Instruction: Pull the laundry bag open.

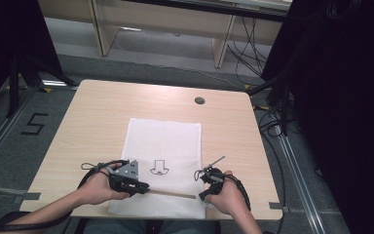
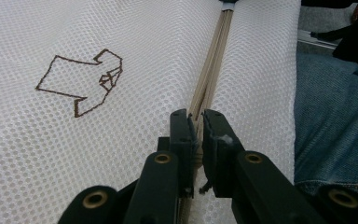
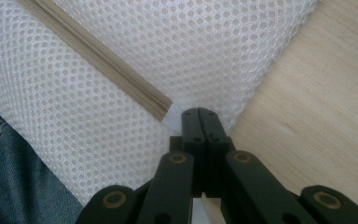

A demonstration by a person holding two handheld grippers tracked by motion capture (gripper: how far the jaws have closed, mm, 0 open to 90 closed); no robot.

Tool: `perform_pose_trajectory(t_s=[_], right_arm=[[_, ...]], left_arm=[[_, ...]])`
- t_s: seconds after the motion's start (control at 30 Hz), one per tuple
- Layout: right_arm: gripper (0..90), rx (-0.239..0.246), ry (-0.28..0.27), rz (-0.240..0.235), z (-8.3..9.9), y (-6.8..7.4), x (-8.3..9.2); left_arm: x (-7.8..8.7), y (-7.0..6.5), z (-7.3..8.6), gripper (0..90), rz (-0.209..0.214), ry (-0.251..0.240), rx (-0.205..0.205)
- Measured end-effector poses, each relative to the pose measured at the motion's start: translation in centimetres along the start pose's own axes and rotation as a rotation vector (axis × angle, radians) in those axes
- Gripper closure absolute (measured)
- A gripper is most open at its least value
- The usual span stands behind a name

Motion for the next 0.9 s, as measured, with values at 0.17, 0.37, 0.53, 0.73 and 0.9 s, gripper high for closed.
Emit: perform_pose_trajectory(t_s=[0.17,0.37,0.53,0.73,0.9], right_arm=[[90.0,-0.002,0.005,0.002,-0.01,0.12,0.06],[90.0,0.01,-0.003,0.002,-0.02,-0.05,-0.03],[90.0,-0.009,0.005,0.004,0.02,0.06,0.02],[90.0,-0.011,-0.007,0.002,0.08,0.06,-0.03],[90.0,-0.004,0.002,0.003,0.01,0.02,0.0]], left_arm=[[0.24,0.17,0.16,82.5,-0.007,0.002,0.001],[0.53,0.52,0.44,82.5,-0.011,-0.005,0.026],[0.57,0.39,0.51,82.5,-0.002,-0.004,0.026],[0.58,0.4,0.45,82.5,0.008,0.006,0.015],[0.82,0.51,0.67,82.5,0.025,-0.005,0.036]])
Point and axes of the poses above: each handheld gripper's, and its own axes: x roughly backward along the jaws, z roughly out of its underside, y roughly to its left, the point moved 1 cm from there along -x, roughly forward along the jaws, and after that the axes turned 6 degrees about z, right-handed, at the moved point
